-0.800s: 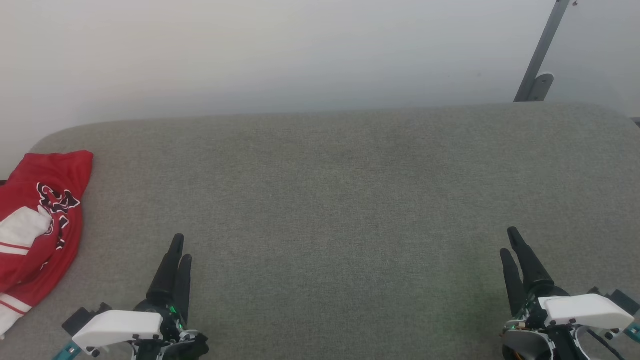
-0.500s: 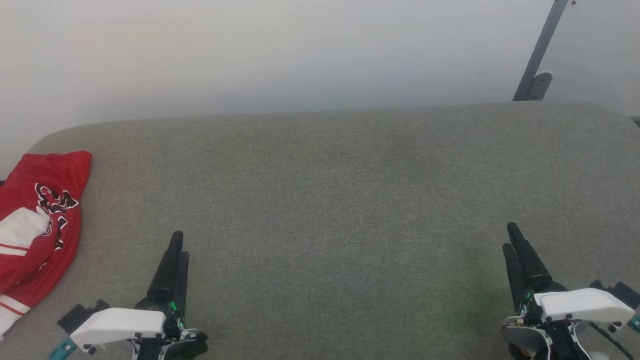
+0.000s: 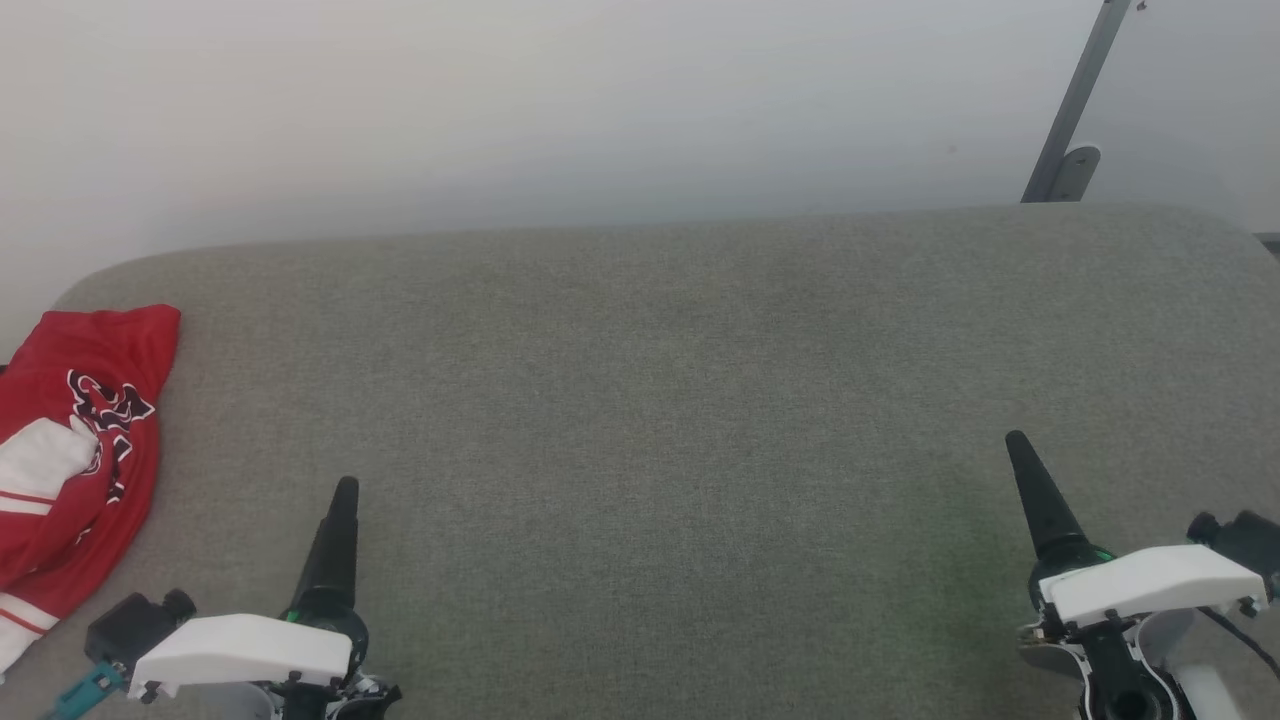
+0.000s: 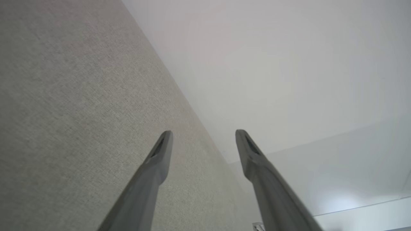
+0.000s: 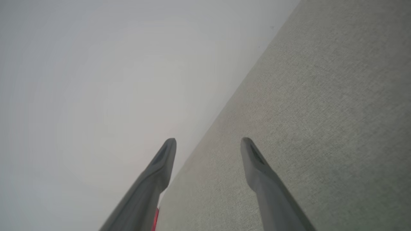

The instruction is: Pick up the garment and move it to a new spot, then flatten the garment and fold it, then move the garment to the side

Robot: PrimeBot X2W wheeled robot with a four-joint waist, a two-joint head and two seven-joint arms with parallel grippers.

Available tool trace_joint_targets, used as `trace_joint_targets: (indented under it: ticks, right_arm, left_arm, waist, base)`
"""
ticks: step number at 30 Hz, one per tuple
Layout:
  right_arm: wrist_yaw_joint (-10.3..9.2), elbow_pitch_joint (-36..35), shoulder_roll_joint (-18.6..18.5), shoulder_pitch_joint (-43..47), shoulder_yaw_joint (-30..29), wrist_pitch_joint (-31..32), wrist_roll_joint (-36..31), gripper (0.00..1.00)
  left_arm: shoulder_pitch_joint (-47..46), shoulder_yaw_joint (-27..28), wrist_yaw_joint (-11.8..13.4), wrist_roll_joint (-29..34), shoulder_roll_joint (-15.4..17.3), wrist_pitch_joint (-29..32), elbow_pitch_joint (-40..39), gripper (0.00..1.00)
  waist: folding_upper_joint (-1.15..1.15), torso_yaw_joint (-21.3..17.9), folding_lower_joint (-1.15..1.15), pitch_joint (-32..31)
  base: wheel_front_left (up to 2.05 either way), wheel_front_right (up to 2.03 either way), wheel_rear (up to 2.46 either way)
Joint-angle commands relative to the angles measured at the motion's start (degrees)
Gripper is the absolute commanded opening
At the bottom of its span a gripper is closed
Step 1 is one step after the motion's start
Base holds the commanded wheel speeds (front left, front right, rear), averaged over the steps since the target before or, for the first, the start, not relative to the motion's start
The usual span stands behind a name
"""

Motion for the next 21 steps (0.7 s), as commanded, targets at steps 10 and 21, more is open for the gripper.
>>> trace_joint_targets:
  ticks: [10, 21]
  right_arm:
    - [0.01, 0.57, -1.01, -2.36, -0.68, 0.3, -16.84, 1.0]
    - [0.01, -0.63, -1.3, -1.7, -2.63, 0.13, -26.99, 1.0]
  left_arm:
    - [0.9, 1.03, 0.98, 17.22, 1.3, -2.42, -1.73, 1.0]
    - [2.08, 3.43, -1.2, 29.16, 1.38, -4.56, -2.29, 1.0]
  waist:
    - [0.0, -0.22, 0.0, -0.23]
    - [0.0, -0.31, 0.0, -0.39]
  base:
    - [0.0, 0.0, 0.0]
    - [0.0, 0.0, 0.0]
